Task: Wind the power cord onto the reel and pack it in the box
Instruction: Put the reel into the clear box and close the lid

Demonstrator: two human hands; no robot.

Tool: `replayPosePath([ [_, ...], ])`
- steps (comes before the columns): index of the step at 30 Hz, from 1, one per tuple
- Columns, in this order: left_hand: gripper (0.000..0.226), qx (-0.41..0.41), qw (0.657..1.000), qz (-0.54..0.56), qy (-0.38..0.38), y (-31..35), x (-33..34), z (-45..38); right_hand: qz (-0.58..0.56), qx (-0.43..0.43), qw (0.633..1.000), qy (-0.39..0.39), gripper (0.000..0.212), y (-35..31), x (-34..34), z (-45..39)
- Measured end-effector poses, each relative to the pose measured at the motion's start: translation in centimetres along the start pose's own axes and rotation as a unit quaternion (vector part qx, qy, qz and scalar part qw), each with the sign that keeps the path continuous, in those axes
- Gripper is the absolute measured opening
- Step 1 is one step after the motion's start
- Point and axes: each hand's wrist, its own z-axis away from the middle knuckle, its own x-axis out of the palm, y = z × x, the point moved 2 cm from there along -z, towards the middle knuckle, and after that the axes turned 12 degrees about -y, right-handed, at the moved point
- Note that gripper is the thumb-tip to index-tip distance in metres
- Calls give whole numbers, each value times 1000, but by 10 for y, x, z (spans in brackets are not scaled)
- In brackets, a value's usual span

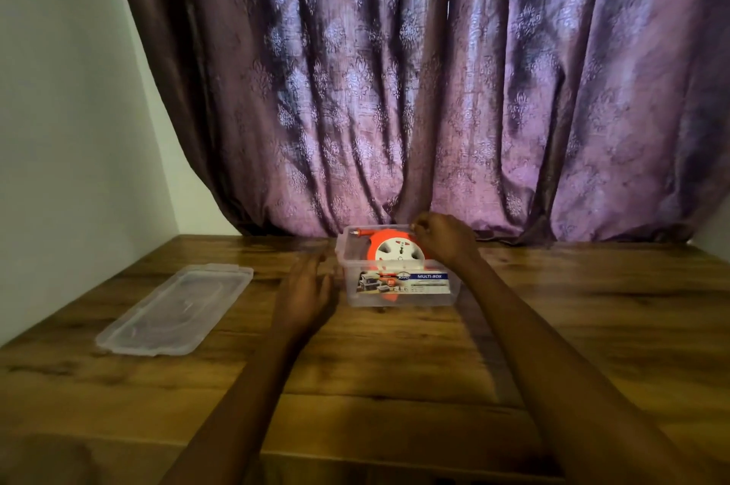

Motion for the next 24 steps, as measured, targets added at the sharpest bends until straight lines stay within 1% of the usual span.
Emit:
replayPosePath([
  [2,50,-87,993,-79,12,-19,-18,4,-9,-39,997,59,22,-9,3,12],
  [3,52,-148,980,-134,5,-29,-28,7,-9,-64,994,85,21,-15,6,18],
  [5,55,-257,942,-212,-40,-51,-46,18,-16,-114,986,119,16,-30,13,29],
  [6,58,-295,927,-221,-68,-62,-53,24,-21,-131,983,128,13,-37,17,33],
  [8,61,-343,904,-230,-114,-83,-61,36,-24,-145,980,132,11,-47,23,36],
  [10,54,-365,890,-243,-122,-97,-70,45,-24,-151,979,132,12,-54,29,37],
  [11,47,-363,893,-242,-112,-102,-72,48,-25,-152,979,132,14,-57,32,38],
  [14,31,-328,916,-222,-66,-102,-74,50,-32,-153,979,133,16,-60,38,40],
  [16,27,-306,922,-231,-48,-94,-73,49,-38,-145,980,129,13,-59,38,40],
  [18,30,-272,935,-225,-19,-85,-71,46,-50,-133,981,134,12,-54,36,40],
  [20,36,-213,957,-195,19,-73,-68,40,-64,-120,981,141,12,-45,31,39],
  [21,40,-170,966,-189,39,-65,-68,38,-73,-117,979,147,15,-40,28,39],
  [24,52,-7,979,-194,68,-32,-70,24,-81,-94,979,159,29,-23,20,38],
])
